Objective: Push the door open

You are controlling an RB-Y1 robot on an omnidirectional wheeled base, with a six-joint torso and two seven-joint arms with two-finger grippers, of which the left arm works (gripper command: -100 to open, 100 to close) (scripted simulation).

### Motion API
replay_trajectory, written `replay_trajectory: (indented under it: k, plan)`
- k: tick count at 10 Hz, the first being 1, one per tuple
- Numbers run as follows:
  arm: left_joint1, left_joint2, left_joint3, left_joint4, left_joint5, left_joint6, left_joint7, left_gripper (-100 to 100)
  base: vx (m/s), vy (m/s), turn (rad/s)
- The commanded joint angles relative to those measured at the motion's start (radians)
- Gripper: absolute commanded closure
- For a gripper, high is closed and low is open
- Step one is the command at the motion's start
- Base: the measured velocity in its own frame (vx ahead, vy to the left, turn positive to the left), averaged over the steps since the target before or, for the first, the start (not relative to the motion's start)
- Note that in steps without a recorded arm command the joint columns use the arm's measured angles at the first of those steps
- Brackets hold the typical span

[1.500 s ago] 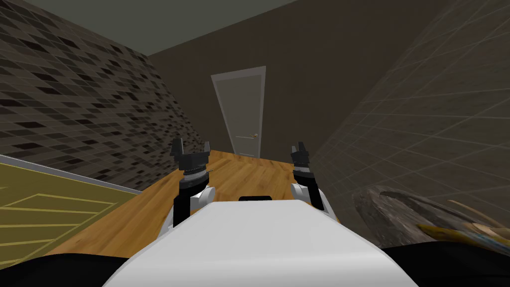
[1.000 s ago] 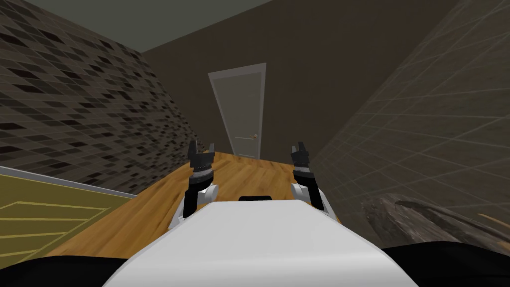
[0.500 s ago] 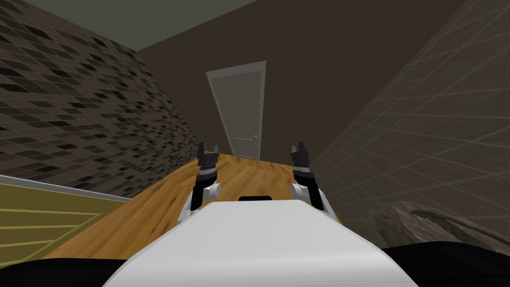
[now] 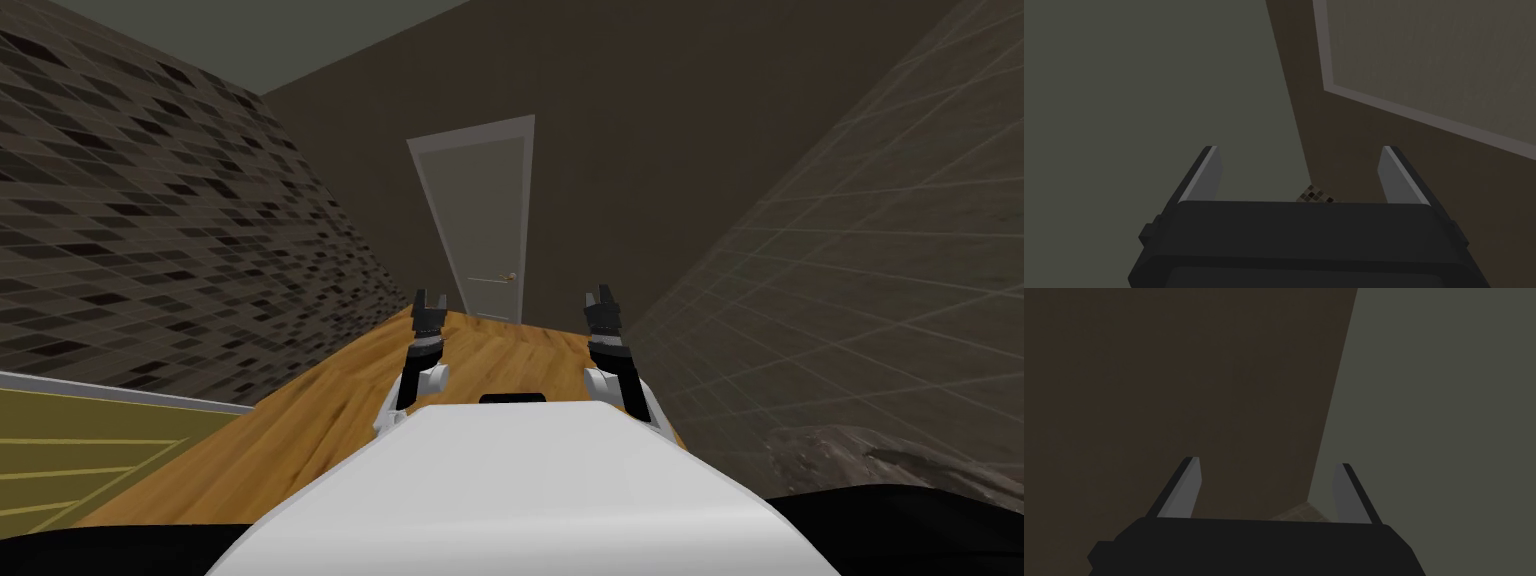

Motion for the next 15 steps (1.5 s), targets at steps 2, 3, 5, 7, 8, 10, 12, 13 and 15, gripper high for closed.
replay_trajectory:
  k: [2,3,5,7,8,10,12,13,15]
  plan:
    - [-0.027,0.006,-0.005,0.065,-0.003,-0.002,-0.004,-100,0.083,-0.014,-0.007]
    - [-0.039,0.007,-0.007,0.09,-0.005,-0.004,-0.006,-100,0.1,-0.011,-0.005]
    - [-0.067,0.009,-0.012,0.153,-0.009,-0.006,-0.011,-100,0.103,-0.022,-0.007]
    - [-0.095,0.012,-0.016,0.213,-0.012,-0.009,-0.015,-100,0.094,-0.014,-0.004]
    - [-0.109,0.013,-0.019,0.243,-0.014,-0.011,-0.018,-100,0.099,0.007,-0.009]
    - [-0.138,0.014,-0.024,0.308,-0.018,-0.013,-0.023,-100,0.11,-0.012,-0.008]
    - [-0.167,0.015,-0.029,0.372,-0.022,-0.016,-0.027,-100,0.096,-0.019,-0.005]
    - [-0.182,0.015,-0.031,0.405,-0.024,-0.018,-0.03,-100,0.098,-0.012,-0.006]
    - [-0.213,0.015,-0.036,0.471,-0.028,-0.021,-0.035,-100,0.096,-0.012,-0.008]
